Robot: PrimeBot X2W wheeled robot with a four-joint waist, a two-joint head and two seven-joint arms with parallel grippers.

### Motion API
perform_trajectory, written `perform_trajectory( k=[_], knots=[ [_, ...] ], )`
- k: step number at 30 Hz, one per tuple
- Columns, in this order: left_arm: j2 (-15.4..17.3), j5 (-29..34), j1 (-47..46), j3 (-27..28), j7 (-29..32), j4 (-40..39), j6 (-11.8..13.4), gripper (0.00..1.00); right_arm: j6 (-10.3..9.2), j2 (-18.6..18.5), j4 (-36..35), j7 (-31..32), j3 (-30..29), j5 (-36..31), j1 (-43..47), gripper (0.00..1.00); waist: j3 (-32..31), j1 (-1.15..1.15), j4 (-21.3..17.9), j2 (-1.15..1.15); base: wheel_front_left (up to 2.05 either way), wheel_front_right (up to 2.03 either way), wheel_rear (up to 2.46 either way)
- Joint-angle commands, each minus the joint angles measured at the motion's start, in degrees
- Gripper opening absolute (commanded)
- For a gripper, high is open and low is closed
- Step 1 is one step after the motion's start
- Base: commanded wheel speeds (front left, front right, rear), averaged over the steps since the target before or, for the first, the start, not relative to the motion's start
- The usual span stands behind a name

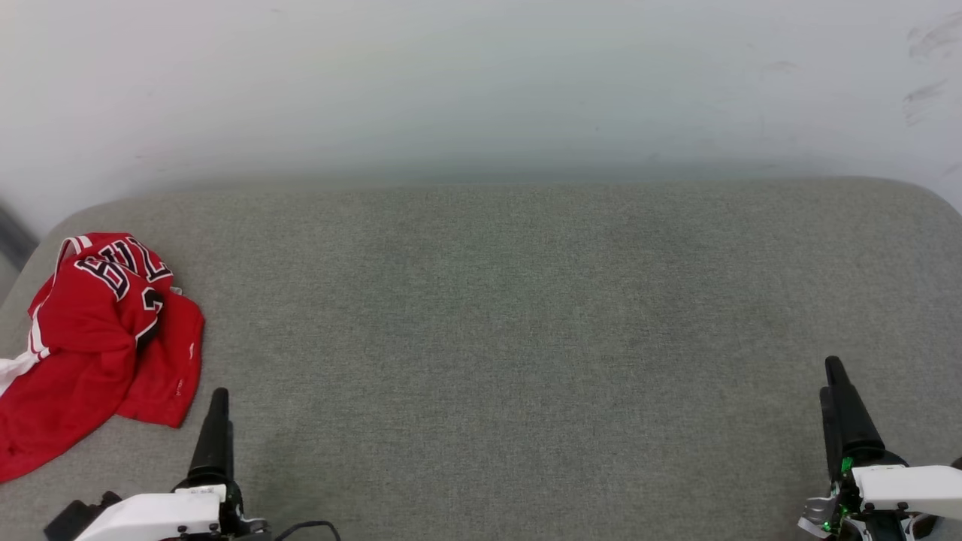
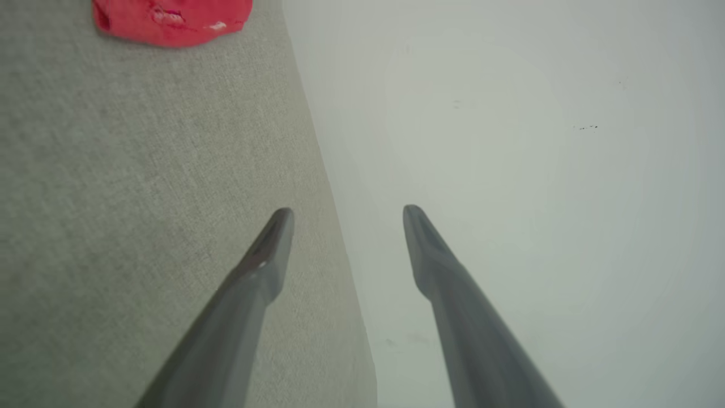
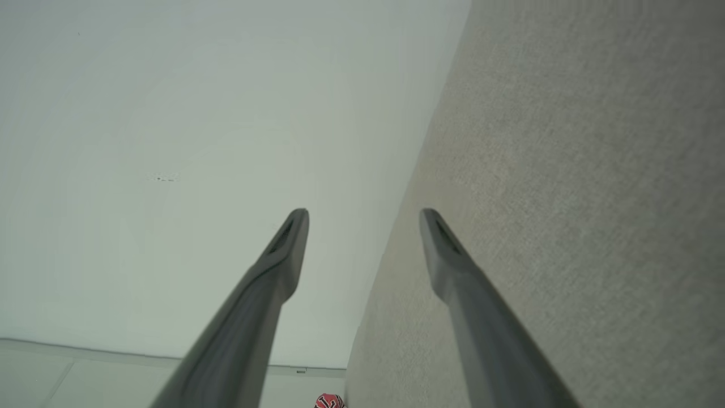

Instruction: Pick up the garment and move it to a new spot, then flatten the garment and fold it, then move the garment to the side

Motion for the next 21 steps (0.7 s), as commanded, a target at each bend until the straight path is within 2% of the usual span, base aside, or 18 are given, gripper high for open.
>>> perform_trajectory(
  k=[1, 13, 21],
  knots=[
    [0.2, 2.6, -0.4, 1.1, -0.7, -1.6, -0.1, 1.00, 0.00, -0.1, -1.7, -0.7, -0.6, -3.2, -0.4, 1.00, 0.0, 0.00, 0.0, 0.00, 0.00, 0.00, 0.00],
    [0.2, 16.3, -1.0, 3.5, -3.2, -9.7, 0.4, 1.00, 0.01, -0.1, -10.6, -3.3, 0.1, -25.6, -0.2, 1.00, 0.7, 0.00, -0.2, 0.00, 0.00, 0.00, 0.00],
    [0.2, 31.3, 0.2, -1.8, -4.8, -17.9, 4.5, 1.00, 0.01, -0.1, -15.1, -4.9, 1.8, -39.1, 0.1, 1.00, 1.0, 0.00, -0.5, 0.00, 0.00, 0.00, 0.00]
  ],
)
